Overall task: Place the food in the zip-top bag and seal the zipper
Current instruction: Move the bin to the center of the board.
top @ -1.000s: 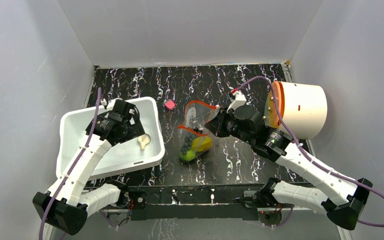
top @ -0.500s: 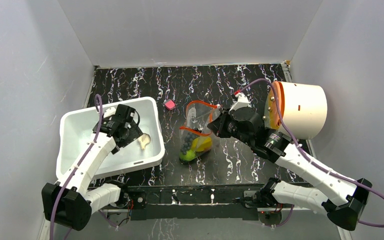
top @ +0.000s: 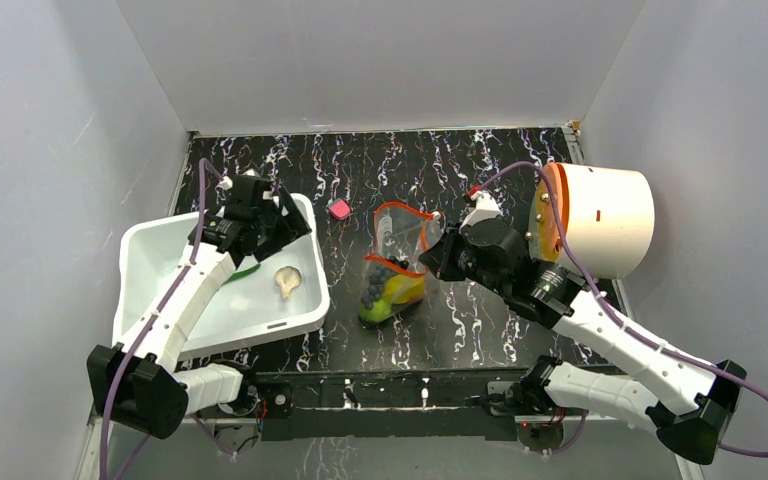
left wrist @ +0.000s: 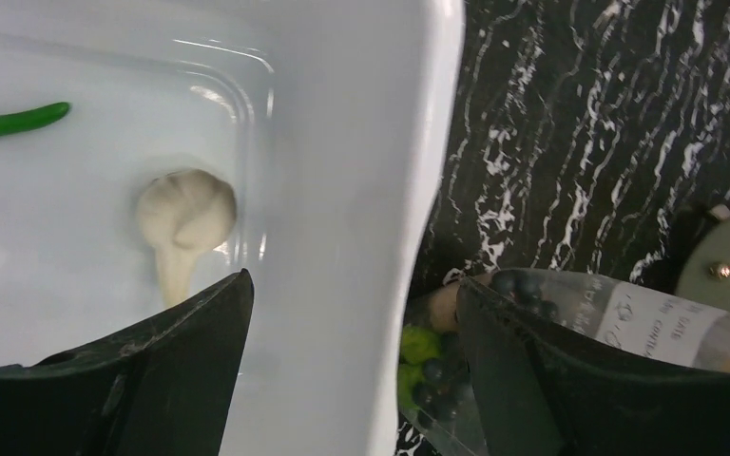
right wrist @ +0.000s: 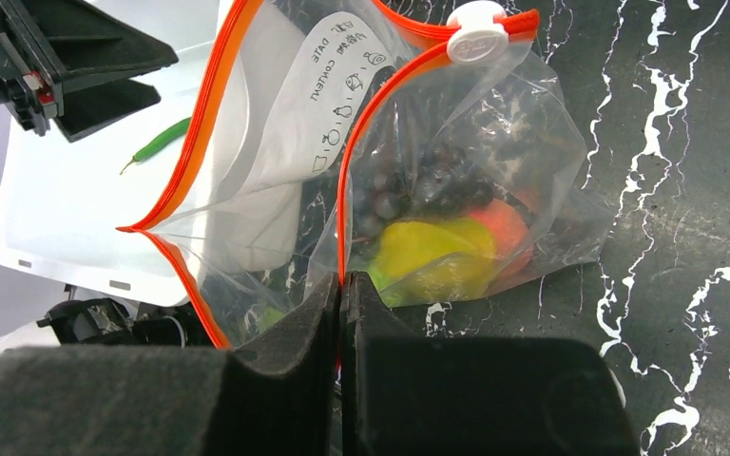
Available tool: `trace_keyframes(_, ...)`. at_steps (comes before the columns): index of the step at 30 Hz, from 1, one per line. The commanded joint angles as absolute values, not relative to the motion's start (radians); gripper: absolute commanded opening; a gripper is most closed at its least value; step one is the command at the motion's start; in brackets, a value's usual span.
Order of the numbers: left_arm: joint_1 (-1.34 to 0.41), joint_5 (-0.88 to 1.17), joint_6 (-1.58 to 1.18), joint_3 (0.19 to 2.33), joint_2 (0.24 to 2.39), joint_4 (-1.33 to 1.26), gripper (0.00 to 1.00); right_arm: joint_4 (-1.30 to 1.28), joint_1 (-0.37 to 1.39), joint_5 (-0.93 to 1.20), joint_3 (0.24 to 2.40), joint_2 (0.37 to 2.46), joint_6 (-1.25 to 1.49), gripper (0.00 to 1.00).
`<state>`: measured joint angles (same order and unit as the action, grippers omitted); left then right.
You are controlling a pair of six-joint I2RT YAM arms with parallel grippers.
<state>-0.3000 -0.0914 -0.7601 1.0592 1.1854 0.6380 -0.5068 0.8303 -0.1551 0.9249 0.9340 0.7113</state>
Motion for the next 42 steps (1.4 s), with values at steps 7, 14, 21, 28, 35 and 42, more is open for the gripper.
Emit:
trace_keyframes(7,-0.368,0.100,-0.660,1.089,1.290,0.533,0.70,-0.478,0.833,-0.158,0.882,0.847,0.701,0.00)
trace_keyframes(14,-0.400,0.017,-0.574,1.140,1.390,0.634,0.57,-0.471,0.833,-0.160,0.897,0.849,0.676,0.00)
trace_keyframes(21,-0.435,0.014,-0.511,1.164,1.394,0.651,0.34,-0.467,0.833,-0.167,0.895,0.836,0.672,0.00)
trace_keyframes(28,-0.483,0.016,-0.441,1.163,1.328,0.663,0.09,-0.462,0.833,-0.193,0.864,0.776,0.693,0.00)
trace_keyframes(35,-0.525,0.067,-0.378,1.137,1.265,0.676,0.03,-0.455,0.833,-0.187,0.877,0.788,0.696,0.00)
trace_keyframes(42,-0.568,0.125,-0.234,1.097,1.185,0.664,0.00,-0.457,0.833,-0.195,0.866,0.780,0.699,0.00)
